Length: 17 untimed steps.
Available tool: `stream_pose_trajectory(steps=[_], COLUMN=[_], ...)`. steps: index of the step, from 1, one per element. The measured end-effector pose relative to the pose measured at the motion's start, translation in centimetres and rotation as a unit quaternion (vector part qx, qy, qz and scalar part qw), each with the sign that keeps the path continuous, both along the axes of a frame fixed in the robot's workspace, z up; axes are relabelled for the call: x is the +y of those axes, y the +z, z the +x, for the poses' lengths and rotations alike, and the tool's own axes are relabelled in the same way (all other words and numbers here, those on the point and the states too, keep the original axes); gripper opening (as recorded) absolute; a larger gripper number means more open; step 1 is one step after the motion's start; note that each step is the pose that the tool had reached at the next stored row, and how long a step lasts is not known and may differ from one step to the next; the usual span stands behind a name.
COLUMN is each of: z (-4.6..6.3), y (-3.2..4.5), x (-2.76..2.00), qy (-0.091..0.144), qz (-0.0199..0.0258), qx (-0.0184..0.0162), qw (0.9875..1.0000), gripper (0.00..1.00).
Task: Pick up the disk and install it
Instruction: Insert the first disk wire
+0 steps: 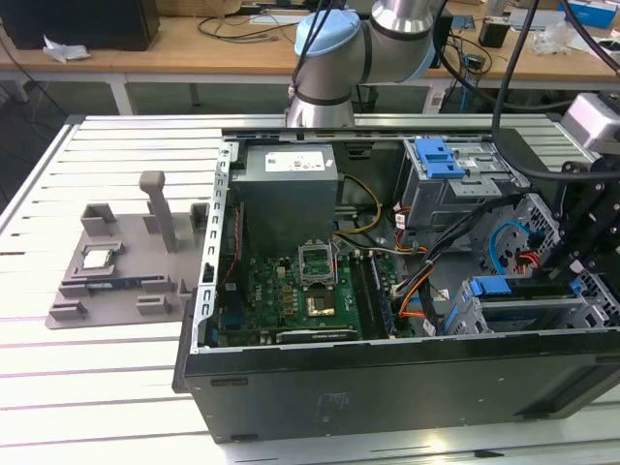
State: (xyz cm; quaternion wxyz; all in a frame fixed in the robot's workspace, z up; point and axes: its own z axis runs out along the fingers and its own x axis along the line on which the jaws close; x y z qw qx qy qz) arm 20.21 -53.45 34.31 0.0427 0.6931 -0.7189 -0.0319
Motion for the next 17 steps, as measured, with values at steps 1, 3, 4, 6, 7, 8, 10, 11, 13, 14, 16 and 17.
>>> stream_pose_trajectory(steps=[1, 3, 4, 6, 7, 8, 10, 11, 13, 14, 16, 17], z=[0.0, 0.0, 0.0, 0.0, 0.0, 0.0, 0.0, 0.0, 0.02, 0.13, 0.38, 0.38], y=[0.0, 0.0, 0.0, 0.0, 0.0, 0.0, 0.0, 0.0, 0.0, 0.0, 0.01, 0.0], x=[0.0, 0.0, 0.0, -0.01, -0.01, -0.01, -0.01, -0.01, -0.02, -0.03, -0.01, -0.01], qy=[0.0, 0.0, 0.0, 0.0, 0.0, 0.0, 0.0, 0.0, 0.0, 0.0, 0.0, 0.0], qz=[0.0, 0.0, 0.0, 0.0, 0.0, 0.0, 0.0, 0.0, 0.0, -0.0001, -0.0001, 0.0], qx=[0.0, 0.0, 0.0, 0.0, 0.0, 0.0, 0.0, 0.0, 0.0, 0.0001, 0.0006, 0.0006], qw=[1.0, 1.0, 1.0, 1.0, 1.0, 1.0, 1.0, 1.0, 1.0, 1.0, 1.0, 1.0], gripper=[0.27, 0.27, 0.27, 0.26, 0.16, 0.16, 0.16, 0.16, 0.16, 0.16, 0.16, 0.16])
